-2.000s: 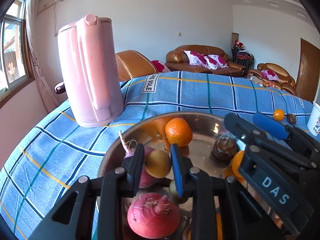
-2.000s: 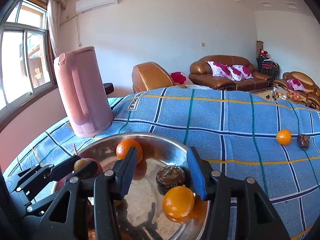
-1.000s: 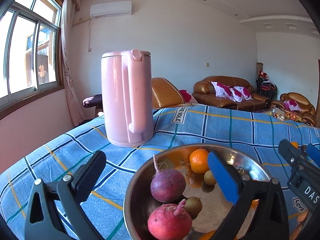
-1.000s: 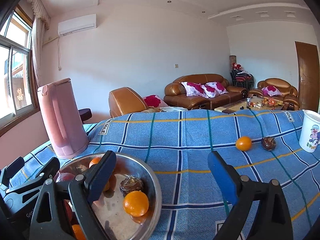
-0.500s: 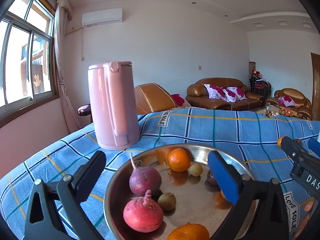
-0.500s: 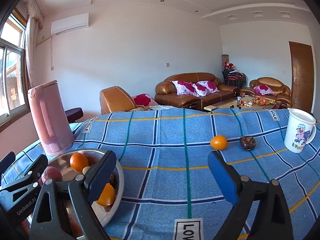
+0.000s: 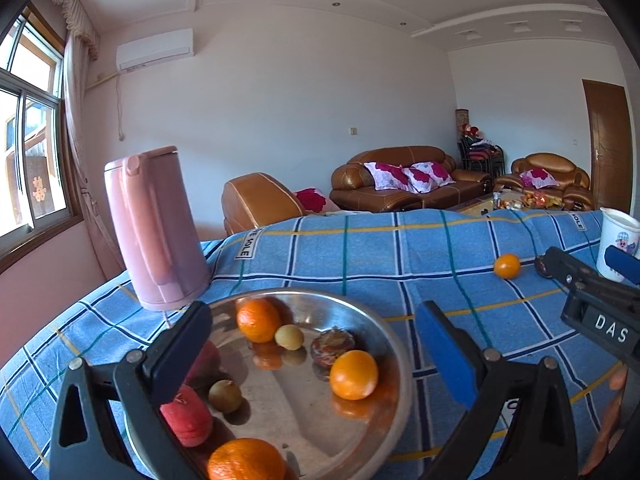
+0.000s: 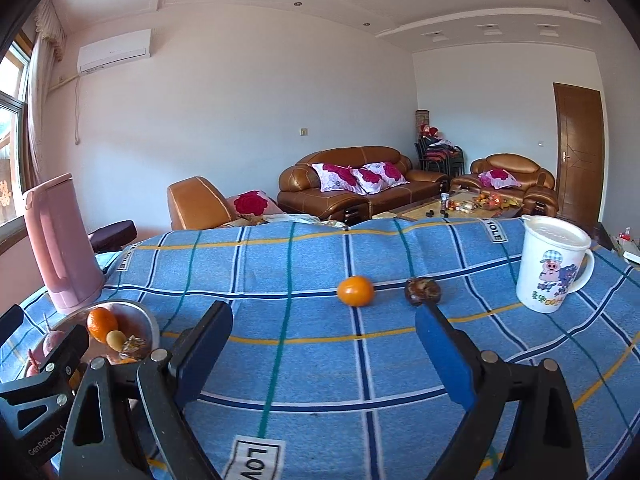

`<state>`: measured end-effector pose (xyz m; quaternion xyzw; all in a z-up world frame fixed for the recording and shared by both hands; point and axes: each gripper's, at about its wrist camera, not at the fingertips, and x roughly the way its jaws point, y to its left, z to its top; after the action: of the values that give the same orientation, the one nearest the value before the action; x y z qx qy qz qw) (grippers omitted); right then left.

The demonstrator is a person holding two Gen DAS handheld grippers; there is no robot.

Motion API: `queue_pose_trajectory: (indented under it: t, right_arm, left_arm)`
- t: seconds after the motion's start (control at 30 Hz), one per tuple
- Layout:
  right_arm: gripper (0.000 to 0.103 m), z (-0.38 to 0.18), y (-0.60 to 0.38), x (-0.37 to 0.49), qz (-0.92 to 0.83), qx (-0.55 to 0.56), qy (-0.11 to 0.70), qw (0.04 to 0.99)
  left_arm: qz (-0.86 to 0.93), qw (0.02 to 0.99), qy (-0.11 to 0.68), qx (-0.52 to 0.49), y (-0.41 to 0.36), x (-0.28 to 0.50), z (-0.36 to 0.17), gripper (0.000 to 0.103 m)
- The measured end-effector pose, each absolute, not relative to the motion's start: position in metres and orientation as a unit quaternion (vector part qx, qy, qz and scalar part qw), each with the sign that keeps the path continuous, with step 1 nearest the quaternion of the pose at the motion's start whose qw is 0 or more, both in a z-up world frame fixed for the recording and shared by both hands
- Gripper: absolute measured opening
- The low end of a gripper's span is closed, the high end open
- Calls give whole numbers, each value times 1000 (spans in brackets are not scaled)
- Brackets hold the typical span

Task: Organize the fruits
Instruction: 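Withdraw both open tools from the bowl toward the loose orange and brown fruit, then grasp the orange with the left tool while the right tool grasps the dark brown fruit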

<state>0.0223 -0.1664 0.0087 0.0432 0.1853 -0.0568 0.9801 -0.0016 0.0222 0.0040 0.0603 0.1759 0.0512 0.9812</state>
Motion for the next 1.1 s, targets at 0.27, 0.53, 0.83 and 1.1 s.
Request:
queue_pose_trajectory:
  t: [0.27, 0.53, 0.83, 1.1]
  right_arm:
    - [94, 9, -226, 20, -107, 74, 195, 972]
    - [94, 5, -258, 29, -122, 80, 222, 964]
    - [90, -7, -272, 87, -94, 46, 292, 951]
    - [70, -37, -279, 170, -69, 46, 400, 913]
  left_arm:
    - [2, 978, 189, 90, -29, 5, 2, 103]
    - [-26, 972, 212, 95, -63, 23, 2, 103]
    - [-19, 953, 291, 83, -97, 75, -8, 103]
    - [-25, 937, 344, 50, -100, 118, -23, 103]
